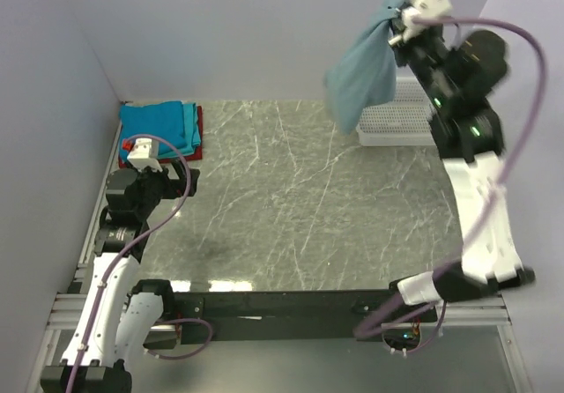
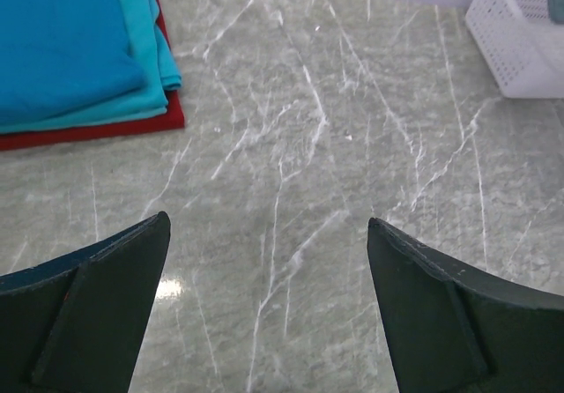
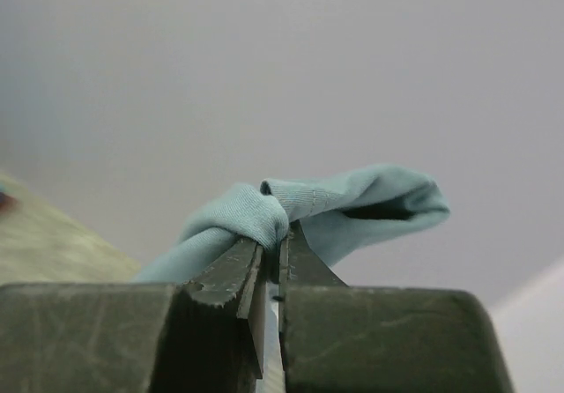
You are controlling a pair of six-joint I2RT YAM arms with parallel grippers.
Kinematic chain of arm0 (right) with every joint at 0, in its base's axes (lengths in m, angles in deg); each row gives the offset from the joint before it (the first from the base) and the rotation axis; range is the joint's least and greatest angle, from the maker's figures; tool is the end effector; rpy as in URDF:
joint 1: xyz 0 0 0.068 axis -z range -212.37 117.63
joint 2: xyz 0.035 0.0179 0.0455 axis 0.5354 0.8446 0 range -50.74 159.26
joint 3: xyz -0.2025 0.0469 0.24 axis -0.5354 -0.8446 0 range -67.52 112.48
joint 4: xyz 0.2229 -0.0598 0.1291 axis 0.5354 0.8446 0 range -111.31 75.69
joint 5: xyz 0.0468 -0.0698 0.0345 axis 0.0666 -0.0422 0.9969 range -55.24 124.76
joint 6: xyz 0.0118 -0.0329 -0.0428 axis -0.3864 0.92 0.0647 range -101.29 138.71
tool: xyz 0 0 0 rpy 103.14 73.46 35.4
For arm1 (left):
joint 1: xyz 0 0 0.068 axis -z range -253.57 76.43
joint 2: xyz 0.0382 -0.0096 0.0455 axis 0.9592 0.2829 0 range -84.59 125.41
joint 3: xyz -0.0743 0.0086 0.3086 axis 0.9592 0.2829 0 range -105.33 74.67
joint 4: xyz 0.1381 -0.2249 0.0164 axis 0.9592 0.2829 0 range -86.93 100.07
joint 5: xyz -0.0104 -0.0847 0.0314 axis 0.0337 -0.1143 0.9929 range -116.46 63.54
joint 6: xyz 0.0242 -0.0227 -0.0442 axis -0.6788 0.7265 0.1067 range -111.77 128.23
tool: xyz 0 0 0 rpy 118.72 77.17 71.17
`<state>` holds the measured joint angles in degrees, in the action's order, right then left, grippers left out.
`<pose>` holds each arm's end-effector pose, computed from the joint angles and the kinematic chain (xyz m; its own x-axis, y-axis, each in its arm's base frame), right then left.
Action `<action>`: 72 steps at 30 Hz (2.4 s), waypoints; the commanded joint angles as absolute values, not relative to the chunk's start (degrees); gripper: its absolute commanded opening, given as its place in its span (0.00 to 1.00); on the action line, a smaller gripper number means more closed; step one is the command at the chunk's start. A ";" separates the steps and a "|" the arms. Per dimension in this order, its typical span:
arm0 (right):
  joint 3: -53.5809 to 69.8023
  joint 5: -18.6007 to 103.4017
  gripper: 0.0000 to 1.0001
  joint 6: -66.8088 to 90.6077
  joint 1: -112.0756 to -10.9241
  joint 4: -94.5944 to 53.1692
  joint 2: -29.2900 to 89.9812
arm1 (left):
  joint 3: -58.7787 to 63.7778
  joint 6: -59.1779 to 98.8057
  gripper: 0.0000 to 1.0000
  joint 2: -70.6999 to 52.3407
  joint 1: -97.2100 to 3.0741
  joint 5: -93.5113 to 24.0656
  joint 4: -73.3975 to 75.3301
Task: Fold and stack the t-shirts
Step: Move the tshirt to the center of the board, then flatten the tshirt out
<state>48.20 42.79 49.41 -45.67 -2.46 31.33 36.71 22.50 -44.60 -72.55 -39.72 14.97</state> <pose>0.2499 0.0644 0.6363 0.3972 -0.4256 -0.8131 -0.1819 0.8319 -0.5243 0.1398 -0.0111 0.3373 -0.2923 -0.2347 -0.9271 0.1732 0.9404 -0.2927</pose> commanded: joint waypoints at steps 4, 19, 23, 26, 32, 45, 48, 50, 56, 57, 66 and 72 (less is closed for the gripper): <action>39.55 35.77 0.36 38.22 -48.46 -0.03 24.59 | 36.08 22.47 0.99 -47.84 -72.34 -40.61 12.91; -4.69 42.93 0.64 36.99 -44.50 -5.07 25.95 | 36.17 22.82 0.99 -46.80 -72.25 -44.48 12.30; -1.42 59.75 0.66 39.72 -44.24 4.62 29.43 | 36.35 22.39 0.99 -46.44 -72.25 -46.40 12.21; -2.31 67.53 0.66 45.41 -44.06 8.73 25.56 | 38.01 22.56 0.99 -45.48 -71.64 -55.08 8.53; -10.44 71.69 0.64 60.29 -43.45 18.89 22.31 | 36.45 23.97 0.97 -35.21 -62.17 -65.05 9.91; -7.23 67.53 0.48 58.52 -32.64 26.31 32.66 | 28.09 26.78 0.82 -7.53 -32.01 -47.66 22.05; -6.88 66.85 0.48 59.76 -33.07 28.79 34.07 | 25.37 28.00 0.74 -2.95 -25.86 -40.63 26.35; -7.84 64.48 0.48 58.62 -33.34 27.21 34.43 | 25.45 30.46 0.70 -1.28 -22.35 -37.20 27.41; -7.93 59.28 0.48 56.60 -34.39 27.30 40.23 | 27.38 38.20 0.60 3.12 -14.51 -35.43 23.03; -8.02 58.85 0.49 56.42 -34.74 27.12 40.93 | 27.21 38.73 0.60 3.83 -13.63 -35.25 22.67; -7.76 55.68 0.17 54.05 -37.56 26.42 43.13 | 24.39 41.37 0.17 6.47 -10.46 -29.54 21.97; -5.65 63.22 0.00 54.57 -36.16 28.08 37.26 | 27.03 42.34 0.01 -0.64 -10.46 -26.64 19.77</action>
<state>-8.56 58.81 54.55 -36.97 26.50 42.04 26.31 41.07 4.78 -10.70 -29.53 22.51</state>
